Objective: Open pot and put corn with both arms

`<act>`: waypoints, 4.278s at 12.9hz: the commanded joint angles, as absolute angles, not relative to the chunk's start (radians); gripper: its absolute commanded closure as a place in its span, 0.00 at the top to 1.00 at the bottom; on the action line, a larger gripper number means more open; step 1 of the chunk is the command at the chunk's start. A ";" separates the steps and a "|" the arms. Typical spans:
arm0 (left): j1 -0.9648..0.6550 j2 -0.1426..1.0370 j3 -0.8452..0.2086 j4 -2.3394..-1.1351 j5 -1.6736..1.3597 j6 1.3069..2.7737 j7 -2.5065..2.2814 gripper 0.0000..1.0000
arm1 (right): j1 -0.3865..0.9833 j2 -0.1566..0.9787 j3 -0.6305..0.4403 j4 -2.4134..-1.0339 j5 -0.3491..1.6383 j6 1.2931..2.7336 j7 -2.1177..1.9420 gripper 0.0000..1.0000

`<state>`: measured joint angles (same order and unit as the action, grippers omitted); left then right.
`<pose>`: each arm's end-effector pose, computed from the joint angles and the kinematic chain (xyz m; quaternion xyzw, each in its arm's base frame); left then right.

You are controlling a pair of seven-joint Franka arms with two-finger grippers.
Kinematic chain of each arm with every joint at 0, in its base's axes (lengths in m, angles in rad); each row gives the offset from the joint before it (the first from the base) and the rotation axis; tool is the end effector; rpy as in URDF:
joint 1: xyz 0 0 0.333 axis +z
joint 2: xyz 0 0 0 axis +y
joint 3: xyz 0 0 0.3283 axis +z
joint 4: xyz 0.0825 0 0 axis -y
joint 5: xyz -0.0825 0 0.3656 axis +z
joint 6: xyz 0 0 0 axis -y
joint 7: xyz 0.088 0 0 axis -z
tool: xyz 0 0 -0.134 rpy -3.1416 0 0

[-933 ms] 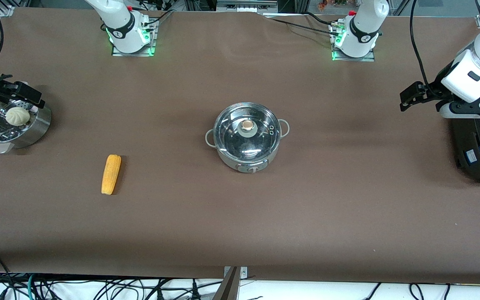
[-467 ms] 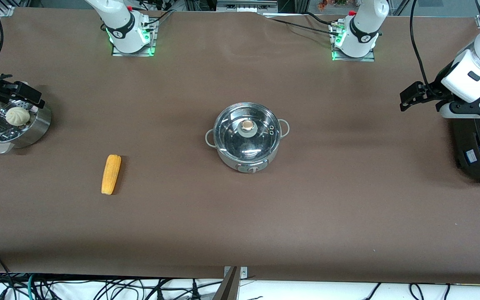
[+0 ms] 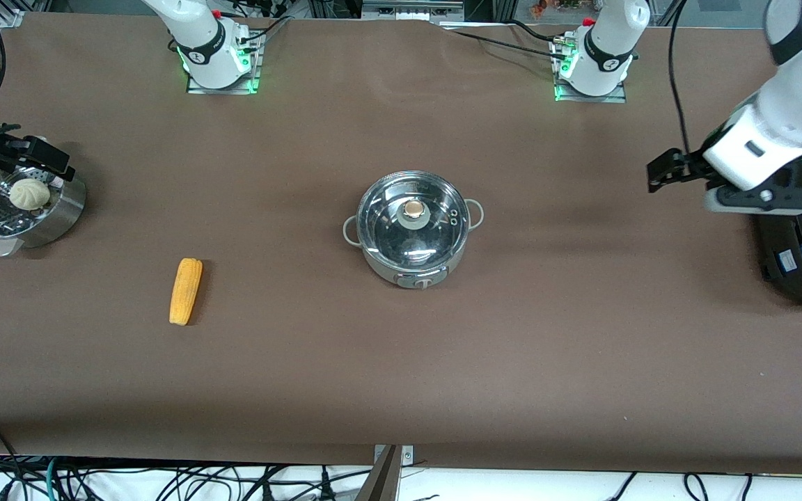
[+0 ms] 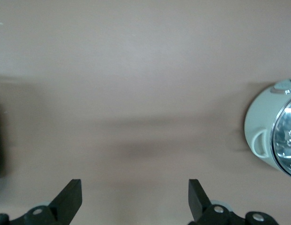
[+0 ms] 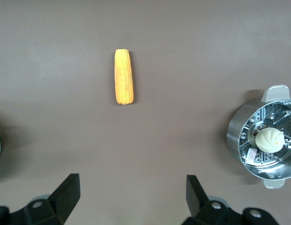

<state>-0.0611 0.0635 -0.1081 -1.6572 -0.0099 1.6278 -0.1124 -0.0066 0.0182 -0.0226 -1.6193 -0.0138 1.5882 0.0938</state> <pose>0.5443 -0.0927 0.5410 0.9985 -0.0279 -0.0470 0.0018 0.5398 -0.0175 0.5795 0.9978 -0.0612 -0.0244 0.0079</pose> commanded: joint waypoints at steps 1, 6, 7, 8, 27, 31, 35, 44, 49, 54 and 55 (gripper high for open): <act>-0.205 0.118 -0.107 -1.587 -0.027 1.621 -0.124 1.00 | -0.014 0.028 -0.017 -1.592 -0.014 1.574 0.087 1.00; -0.478 0.389 -0.110 -1.332 -0.048 1.661 -0.479 1.00 | -0.008 0.147 -0.014 -1.592 -0.043 1.604 0.089 1.00; -0.518 0.431 -0.110 -1.318 -0.048 1.704 -0.550 1.00 | -0.014 0.182 -0.014 -1.595 -0.038 1.633 0.087 1.00; -0.550 0.461 -0.110 -1.322 -0.049 1.757 -0.590 1.00 | -0.012 0.236 -0.012 -1.598 -0.032 1.675 0.087 1.00; -0.579 0.464 -0.103 -1.329 -0.031 1.678 -0.586 0.00 | 0.018 0.704 0.021 -1.684 0.087 2.240 0.104 0.00; -0.317 0.339 -0.107 -1.338 0.033 1.341 -0.281 0.00 | 0.021 0.532 0.069 -1.643 0.089 1.989 0.126 0.00; -0.089 0.348 -0.110 -1.590 0.104 1.590 -0.008 0.00 | 0.052 0.386 0.379 -1.485 0.071 1.758 0.575 0.00; -0.003 0.287 -0.112 -1.990 0.092 2.128 0.057 1.00 | 0.457 0.754 0.423 -1.284 -0.132 2.042 1.104 0.00; -0.008 0.129 -0.127 -1.534 0.054 1.619 -0.023 1.00 | 0.472 0.825 0.423 -1.285 -0.132 2.103 1.106 0.00; 0.000 0.086 -0.121 -1.502 0.037 1.444 -0.067 1.00 | 0.515 0.786 0.425 -1.279 -0.152 2.067 1.213 1.00; 0.000 0.087 -0.123 -1.494 0.040 1.448 -0.066 1.00 | 0.515 0.760 0.428 -1.278 -0.152 2.009 1.212 1.00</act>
<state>-0.0092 0.0725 -0.1196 -1.5259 0.0600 1.4714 -0.0542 0.4995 0.8024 0.4212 -1.3009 -0.1266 2.0925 1.1761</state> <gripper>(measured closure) 0.000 0.511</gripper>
